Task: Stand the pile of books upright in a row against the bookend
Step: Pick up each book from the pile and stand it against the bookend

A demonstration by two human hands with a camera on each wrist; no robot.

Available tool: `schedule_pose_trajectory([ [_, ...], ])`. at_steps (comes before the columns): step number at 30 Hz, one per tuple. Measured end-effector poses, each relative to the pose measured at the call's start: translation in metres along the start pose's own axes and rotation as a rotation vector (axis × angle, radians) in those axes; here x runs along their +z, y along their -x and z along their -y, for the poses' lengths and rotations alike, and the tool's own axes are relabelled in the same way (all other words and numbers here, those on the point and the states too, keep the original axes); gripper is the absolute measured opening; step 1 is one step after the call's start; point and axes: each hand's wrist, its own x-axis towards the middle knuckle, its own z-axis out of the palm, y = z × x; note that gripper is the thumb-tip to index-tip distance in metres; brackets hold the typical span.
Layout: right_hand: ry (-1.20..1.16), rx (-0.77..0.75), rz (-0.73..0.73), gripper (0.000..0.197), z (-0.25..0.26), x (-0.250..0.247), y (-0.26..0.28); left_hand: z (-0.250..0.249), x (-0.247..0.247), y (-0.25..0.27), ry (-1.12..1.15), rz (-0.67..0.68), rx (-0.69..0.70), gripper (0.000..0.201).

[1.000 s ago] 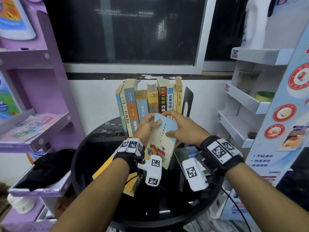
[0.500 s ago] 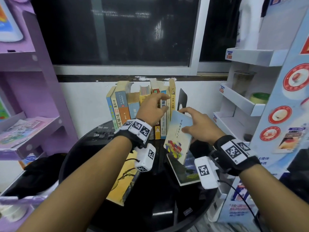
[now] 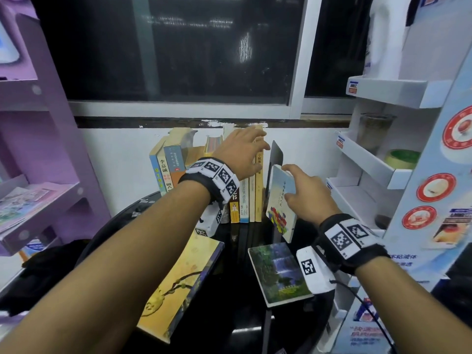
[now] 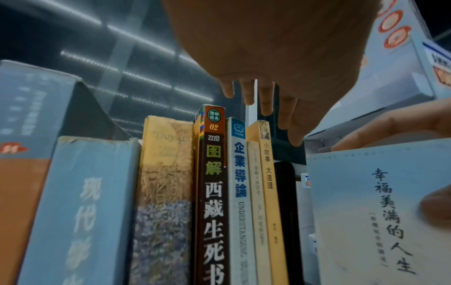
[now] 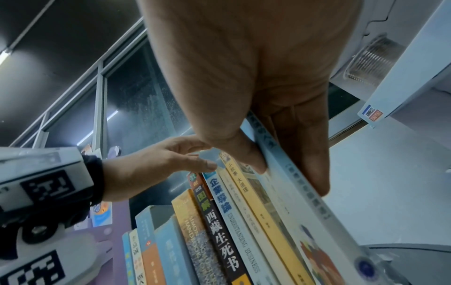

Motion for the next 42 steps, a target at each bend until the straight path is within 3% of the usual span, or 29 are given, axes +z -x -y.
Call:
schedule_pose_trajectory([
  [4, 0.001, -0.007, 0.006, 0.052, -0.002, 0.007, -0.012, 0.007, 0.005, -0.008, -0.019, 0.091, -0.003, 0.053],
  [12, -0.042, -0.009, -0.023, 0.058, -0.003, 0.032, -0.037, 0.015, 0.003, -0.018, -0.039, 0.111, 0.011, 0.042],
  [18, -0.096, -0.007, -0.015, 0.057, -0.004, 0.044, -0.048, 0.031, 0.003, -0.03, 0.037, 0.161, 0.02, 0.055],
  [31, -0.265, -0.002, 0.061, 0.058, -0.01, 0.066, -0.072, 0.035, 0.017, -0.029, 0.039, 0.077, -0.039, 0.055],
  [42, -0.249, -0.013, 0.293, 0.097, -0.015, 0.058, -0.076, 0.032, 0.017, -0.027, 0.075, 0.043, -0.045, 0.045],
])
